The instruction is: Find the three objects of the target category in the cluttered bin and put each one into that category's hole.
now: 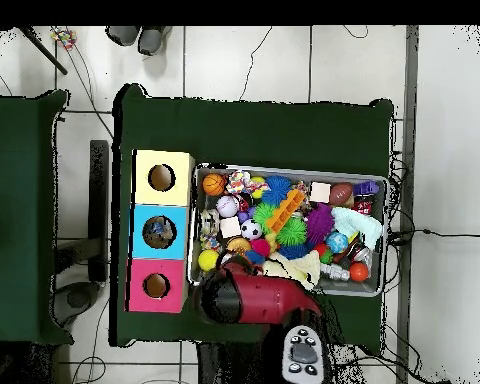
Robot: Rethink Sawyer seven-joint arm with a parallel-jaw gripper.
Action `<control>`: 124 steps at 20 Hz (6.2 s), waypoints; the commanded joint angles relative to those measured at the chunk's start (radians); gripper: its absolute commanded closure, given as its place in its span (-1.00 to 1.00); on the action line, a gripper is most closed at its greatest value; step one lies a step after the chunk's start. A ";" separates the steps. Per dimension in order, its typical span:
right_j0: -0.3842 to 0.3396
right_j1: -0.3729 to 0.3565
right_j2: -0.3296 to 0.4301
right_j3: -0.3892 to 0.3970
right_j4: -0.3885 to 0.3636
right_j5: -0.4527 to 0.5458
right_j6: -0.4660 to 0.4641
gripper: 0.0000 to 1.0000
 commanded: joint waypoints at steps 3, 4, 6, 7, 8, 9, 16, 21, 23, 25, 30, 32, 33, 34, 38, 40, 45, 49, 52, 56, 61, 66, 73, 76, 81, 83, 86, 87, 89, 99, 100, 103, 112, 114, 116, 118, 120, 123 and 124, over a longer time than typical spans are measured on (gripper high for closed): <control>-0.102 0.066 0.093 -0.146 -0.066 -0.005 -0.025 -1.00; -0.104 0.067 0.092 -0.152 -0.068 0.000 -0.024 -1.00; -0.105 0.075 0.089 -0.169 -0.068 0.010 -0.018 -1.00; -0.102 0.080 0.087 -0.175 -0.065 0.012 -0.011 -1.00; -0.094 0.087 0.081 -0.182 -0.063 0.011 -0.002 -1.00; -0.086 0.095 0.074 -0.188 -0.061 0.010 0.008 -1.00; 0.008 0.188 0.019 -0.195 0.000 -0.066 0.125 -1.00; 0.084 0.206 -0.011 -0.147 0.036 -0.127 0.192 -1.00; 0.120 0.214 -0.020 -0.124 0.058 -0.153 0.216 -1.00; 0.148 0.220 -0.021 -0.094 0.075 -0.182 0.232 -1.00; 0.125 0.211 -0.005 0.010 0.073 -0.263 0.231 -1.00; 0.104 0.201 -0.009 0.062 0.055 -0.306 0.229 -1.00; 0.090 0.195 -0.016 0.085 0.043 -0.324 0.224 -1.00; 0.069 0.186 -0.016 0.107 0.027 -0.335 0.216 -1.00; -0.025 0.140 -0.013 0.194 -0.037 -0.360 0.173 -1.00; -0.058 0.137 -0.017 0.219 -0.057 -0.378 0.157 -1.00; -0.108 0.148 -0.036 0.251 -0.094 -0.428 0.138 -1.00; -0.122 0.160 -0.049 0.268 -0.101 -0.457 0.141 -1.00; -0.112 0.180 -0.059 0.272 -0.082 -0.484 0.149 -1.00; -0.082 0.215 -0.070 0.271 -0.044 -0.501 0.153 -1.00; -0.058 0.238 -0.071 0.269 -0.017 -0.530 0.161 -1.00; -0.020 0.232 -0.068 0.268 0.021 -0.504 0.165 -1.00; 0.049 0.215 -0.048 0.260 0.103 -0.457 0.174 -1.00; 0.062 0.214 -0.032 0.254 0.126 -0.452 0.179 -1.00; 0.082 0.231 -0.015 0.247 0.161 -0.464 0.188 -1.00; 0.093 0.237 -0.015 0.245 0.178 -0.467 0.189 -1.00; 0.104 0.246 -0.016 0.243 0.200 -0.472 0.189 -1.00; 0.104 0.251 -0.015 0.242 0.203 -0.479 0.190 -1.00; 0.097 0.259 -0.011 0.241 0.203 -0.490 0.189 -1.00; 0.096 0.333 0.004 0.209 0.287 -0.521 0.211 -1.00; 0.101 0.339 0.007 0.206 0.303 -0.525 0.217 -1.00; 0.105 0.349 0.019 0.202 0.340 -0.538 0.232 -1.00; 0.095 0.348 0.040 0.216 0.392 -0.564 0.244 -1.00; 0.088 0.341 0.049 0.229 0.401 -0.565 0.254 -1.00; 0.087 0.337 0.051 0.243 0.423 -0.569 0.273 -1.00; 0.083 0.337 0.050 0.256 0.439 -0.572 0.286 -1.00; 0.067 0.336 0.051 0.274 0.435 -0.583 0.298 -1.00; 0.049 0.342 0.046 0.290 0.432 -0.598 0.309 -1.00; 0.043 0.351 0.046 0.290 0.430 -0.608 0.315 -1.00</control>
